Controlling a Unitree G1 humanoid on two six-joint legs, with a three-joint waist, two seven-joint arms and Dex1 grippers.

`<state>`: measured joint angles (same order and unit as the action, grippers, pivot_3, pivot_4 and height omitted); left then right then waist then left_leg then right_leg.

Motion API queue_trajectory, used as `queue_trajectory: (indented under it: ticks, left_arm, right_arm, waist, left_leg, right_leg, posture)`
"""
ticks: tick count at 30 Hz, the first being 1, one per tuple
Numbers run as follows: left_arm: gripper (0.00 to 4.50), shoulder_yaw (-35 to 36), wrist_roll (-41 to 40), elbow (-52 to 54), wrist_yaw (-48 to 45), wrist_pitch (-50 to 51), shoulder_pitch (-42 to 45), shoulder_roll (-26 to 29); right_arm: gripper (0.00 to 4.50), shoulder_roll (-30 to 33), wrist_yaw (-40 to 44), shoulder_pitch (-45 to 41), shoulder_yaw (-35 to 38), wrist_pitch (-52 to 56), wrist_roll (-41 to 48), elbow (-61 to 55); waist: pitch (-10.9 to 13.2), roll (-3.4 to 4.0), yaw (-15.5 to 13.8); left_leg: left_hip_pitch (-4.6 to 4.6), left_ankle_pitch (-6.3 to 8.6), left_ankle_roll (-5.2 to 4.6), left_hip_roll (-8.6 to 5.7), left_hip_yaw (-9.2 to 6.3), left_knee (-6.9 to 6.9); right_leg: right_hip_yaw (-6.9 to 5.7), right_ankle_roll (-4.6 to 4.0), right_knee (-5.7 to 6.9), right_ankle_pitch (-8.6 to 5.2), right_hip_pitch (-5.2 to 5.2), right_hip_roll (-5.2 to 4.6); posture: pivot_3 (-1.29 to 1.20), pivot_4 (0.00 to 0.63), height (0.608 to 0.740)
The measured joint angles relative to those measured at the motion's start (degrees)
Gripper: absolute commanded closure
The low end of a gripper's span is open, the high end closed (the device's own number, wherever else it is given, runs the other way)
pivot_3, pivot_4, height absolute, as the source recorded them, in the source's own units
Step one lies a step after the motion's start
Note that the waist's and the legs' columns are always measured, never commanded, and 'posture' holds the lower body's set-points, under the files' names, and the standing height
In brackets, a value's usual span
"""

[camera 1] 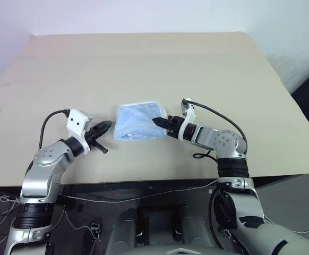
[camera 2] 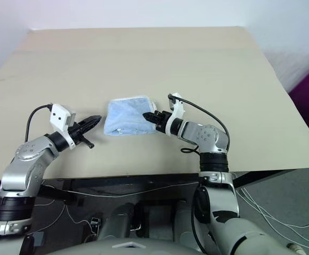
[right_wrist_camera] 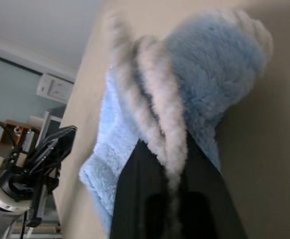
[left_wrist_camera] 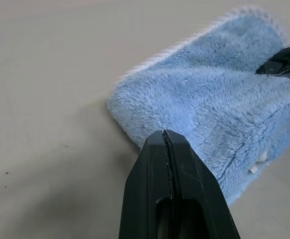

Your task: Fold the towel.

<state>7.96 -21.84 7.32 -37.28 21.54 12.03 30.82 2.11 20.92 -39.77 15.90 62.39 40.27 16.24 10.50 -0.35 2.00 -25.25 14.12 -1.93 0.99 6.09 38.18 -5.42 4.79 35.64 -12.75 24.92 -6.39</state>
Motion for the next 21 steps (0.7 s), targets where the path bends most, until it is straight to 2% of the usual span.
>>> queue_trajectory:
  ticks: [5, 8, 14, 18, 21]
  left_arm:
    - [4.5, -0.51, 0.17, -0.04, -0.05, -0.11, 0.08, 0.0]
    - [4.5, -0.8, 0.21, -0.09, -0.12, -0.54, 0.62, -0.12]
    - [4.5, -2.42, 0.98, -1.81, -1.08, -0.91, 1.9, -0.44]
    - [4.5, -4.87, 2.33, -4.35, -2.05, -2.11, 3.97, -1.78]
    - [4.5, -6.2, 2.73, -5.64, -2.74, -2.77, 6.15, -2.77]
  right_arm:
    - [4.48, -0.33, -1.39, 1.64, 0.6, -0.66, 1.1, -2.27]
    - [4.48, 0.29, -3.49, 1.53, 3.64, -1.54, 2.2, -2.38]
    - [4.48, 11.62, -12.15, -3.96, 18.28, -9.07, 3.97, -1.25]
    - [4.48, 18.14, -15.33, -4.15, 21.87, -14.32, 2.12, 2.89]
    - [4.48, 20.07, -21.64, -4.09, 26.38, -16.74, 1.33, 8.47]
  waist:
    - [0.0, 0.0, -0.18]
    - [0.01, 0.01, -0.86]
    - [0.03, 0.05, -1.61]
    - [0.03, 0.05, -1.09]
    - [0.04, 0.06, -1.04]
  left_leg:
    - [-0.02, 0.0, 0.0, -0.04, 0.0, 0.0]
    - [-0.02, 0.0, 0.0, -0.05, 0.01, 0.01]
    - [-0.08, 0.0, -0.11, -0.21, 0.02, 0.04]
    - [-0.05, -0.02, -0.11, -0.1, 0.09, 0.01]
    - [-0.04, -0.03, -0.11, -0.08, 0.11, 0.01]
  right_leg:
    - [0.0, 0.0, -0.01, 0.0, 0.0, -0.04]
    - [0.0, 0.0, -0.01, 0.0, 0.01, -0.05]
    - [-0.01, 0.02, -0.03, 0.01, 0.02, -0.19]
    - [0.0, 0.02, -0.02, 0.0, 0.03, -0.09]
    - [0.02, 0.02, 0.01, 0.0, 0.03, -0.08]
  posture:
    - [0.0, 0.15, 0.74]
    - [0.0, 0.15, 0.74]
    - [0.0, 0.15, 0.74]
    - [0.0, 0.15, 0.74]
    - [0.0, 0.15, 0.74]
